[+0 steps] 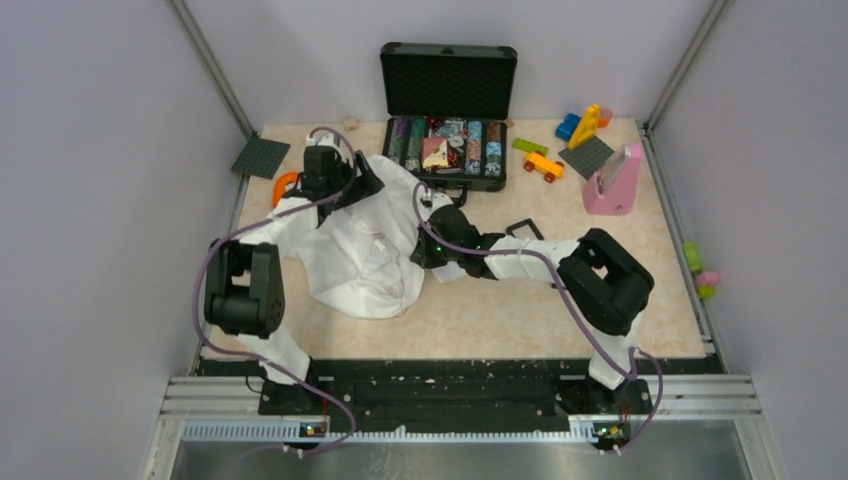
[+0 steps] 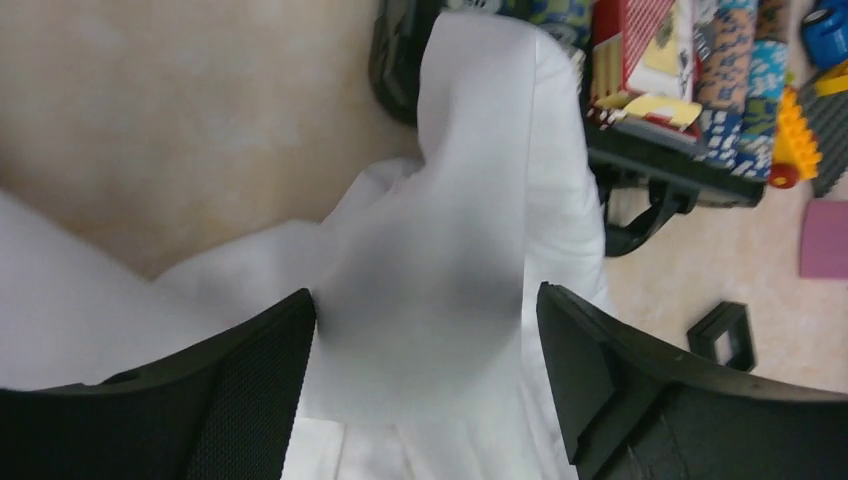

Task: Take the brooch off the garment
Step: Pick up the clothes at the center of the board, then adjust the clothes at the center of the board.

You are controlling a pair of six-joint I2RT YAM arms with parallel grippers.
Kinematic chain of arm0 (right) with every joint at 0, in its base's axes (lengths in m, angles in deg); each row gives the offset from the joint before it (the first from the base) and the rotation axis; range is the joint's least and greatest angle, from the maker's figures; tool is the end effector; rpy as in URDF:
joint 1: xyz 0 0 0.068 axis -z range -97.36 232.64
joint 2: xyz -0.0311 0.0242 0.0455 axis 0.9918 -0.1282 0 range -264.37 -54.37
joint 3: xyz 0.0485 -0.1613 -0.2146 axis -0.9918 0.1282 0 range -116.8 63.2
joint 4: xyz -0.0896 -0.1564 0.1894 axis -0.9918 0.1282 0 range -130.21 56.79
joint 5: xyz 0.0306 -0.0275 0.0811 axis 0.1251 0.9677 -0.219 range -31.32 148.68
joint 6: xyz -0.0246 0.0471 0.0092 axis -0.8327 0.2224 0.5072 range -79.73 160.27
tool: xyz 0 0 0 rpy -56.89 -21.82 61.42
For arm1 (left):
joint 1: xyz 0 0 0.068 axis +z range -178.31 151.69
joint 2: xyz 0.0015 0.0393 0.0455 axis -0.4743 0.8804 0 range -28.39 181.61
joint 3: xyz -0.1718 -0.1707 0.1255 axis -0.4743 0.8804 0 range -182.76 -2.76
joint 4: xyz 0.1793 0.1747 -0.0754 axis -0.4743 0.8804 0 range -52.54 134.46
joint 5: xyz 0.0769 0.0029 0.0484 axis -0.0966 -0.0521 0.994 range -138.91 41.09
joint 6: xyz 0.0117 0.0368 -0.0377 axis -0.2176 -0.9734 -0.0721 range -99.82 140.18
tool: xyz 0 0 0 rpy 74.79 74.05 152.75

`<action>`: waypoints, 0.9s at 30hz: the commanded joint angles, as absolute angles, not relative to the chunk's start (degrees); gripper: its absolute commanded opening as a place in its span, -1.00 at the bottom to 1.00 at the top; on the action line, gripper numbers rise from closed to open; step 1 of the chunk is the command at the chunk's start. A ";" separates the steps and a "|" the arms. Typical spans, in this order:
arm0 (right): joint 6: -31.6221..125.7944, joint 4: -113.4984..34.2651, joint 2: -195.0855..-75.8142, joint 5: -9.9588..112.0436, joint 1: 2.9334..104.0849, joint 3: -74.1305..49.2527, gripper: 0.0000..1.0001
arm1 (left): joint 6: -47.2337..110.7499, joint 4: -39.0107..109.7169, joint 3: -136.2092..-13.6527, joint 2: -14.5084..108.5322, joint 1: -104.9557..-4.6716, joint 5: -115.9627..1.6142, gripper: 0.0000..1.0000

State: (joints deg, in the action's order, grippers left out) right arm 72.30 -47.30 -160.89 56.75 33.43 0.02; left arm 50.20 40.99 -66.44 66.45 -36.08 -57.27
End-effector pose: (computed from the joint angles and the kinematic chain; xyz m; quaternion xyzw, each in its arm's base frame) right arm 0.2622 0.3058 0.1773 -0.1407 0.8808 0.3057 0.3332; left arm 0.3686 -0.0556 0.2389 -0.1373 0.8734 -0.2109 0.4170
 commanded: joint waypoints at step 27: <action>57.26 -17.31 -129.25 54.95 37.43 -20.65 -1.00 | 48.50 57.54 -94.67 41.98 -31.92 -74.35 -1.00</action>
State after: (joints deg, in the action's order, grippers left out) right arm 59.28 -25.10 -135.51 52.47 40.05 -19.57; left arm 49.50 53.71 -93.76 43.22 -32.54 -74.17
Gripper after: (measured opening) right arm 0.021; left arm 0.015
